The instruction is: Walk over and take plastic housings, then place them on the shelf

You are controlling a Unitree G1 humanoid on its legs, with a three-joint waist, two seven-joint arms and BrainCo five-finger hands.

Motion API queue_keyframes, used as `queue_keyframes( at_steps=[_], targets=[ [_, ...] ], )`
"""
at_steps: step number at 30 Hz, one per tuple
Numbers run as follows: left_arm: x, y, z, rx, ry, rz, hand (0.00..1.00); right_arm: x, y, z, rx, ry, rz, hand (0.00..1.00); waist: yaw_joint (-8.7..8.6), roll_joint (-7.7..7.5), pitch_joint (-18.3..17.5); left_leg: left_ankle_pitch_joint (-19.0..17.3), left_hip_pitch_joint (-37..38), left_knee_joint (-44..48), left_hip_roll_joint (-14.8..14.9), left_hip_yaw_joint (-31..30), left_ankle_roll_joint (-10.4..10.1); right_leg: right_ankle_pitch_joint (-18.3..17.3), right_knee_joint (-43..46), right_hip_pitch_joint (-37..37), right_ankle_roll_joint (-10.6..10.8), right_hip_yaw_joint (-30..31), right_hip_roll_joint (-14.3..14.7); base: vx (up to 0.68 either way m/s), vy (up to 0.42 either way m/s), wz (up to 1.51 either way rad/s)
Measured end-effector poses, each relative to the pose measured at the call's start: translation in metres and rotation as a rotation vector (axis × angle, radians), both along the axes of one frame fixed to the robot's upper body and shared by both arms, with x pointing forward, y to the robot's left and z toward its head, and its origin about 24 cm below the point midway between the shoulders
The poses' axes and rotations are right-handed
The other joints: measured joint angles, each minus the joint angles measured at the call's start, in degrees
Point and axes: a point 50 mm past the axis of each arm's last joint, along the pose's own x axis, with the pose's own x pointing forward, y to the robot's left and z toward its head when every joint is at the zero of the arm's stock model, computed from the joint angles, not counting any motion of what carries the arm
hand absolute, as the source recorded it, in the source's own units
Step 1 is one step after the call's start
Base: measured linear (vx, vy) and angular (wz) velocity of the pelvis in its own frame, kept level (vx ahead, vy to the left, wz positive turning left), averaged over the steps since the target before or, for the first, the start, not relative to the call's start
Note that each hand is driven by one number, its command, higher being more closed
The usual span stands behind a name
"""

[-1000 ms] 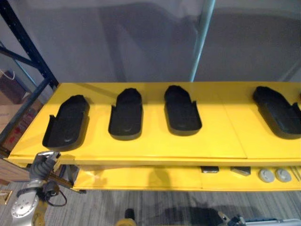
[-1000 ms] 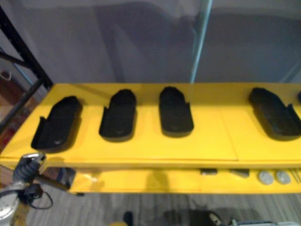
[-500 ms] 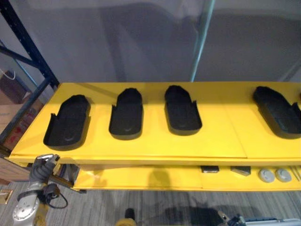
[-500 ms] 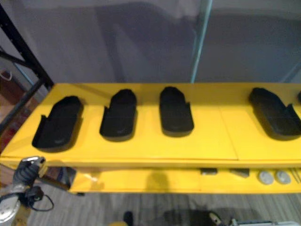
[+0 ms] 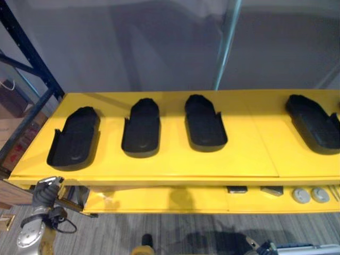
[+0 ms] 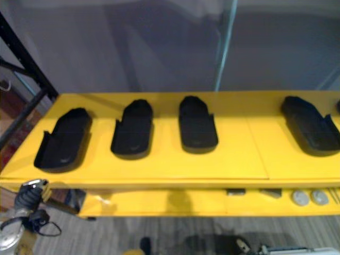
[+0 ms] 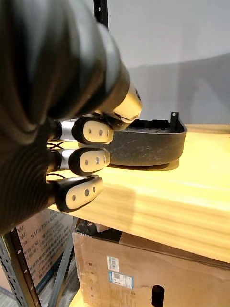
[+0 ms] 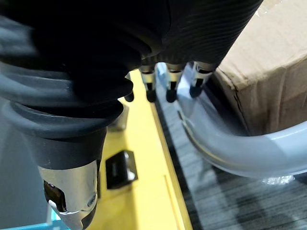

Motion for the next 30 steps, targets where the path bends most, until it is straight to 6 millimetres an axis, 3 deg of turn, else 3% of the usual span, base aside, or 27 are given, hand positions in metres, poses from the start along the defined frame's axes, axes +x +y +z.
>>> queue_keyframes(
  at_steps=[30],
  targets=[
    [0.032, 0.032, 0.023, 0.029, -0.01, 0.043, 1.0, 0.01, -0.003, 0.004, -0.016, -0.019, 0.065, 0.0, -0.27, 0.55, 0.5, -1.3, 0.8, 0.0, 1.0, 3.8, -0.2, 1.2, 2.9, -3.4, 0.3, 3.7, -0.3, 0.0, 0.003, -0.06]
  ],
)
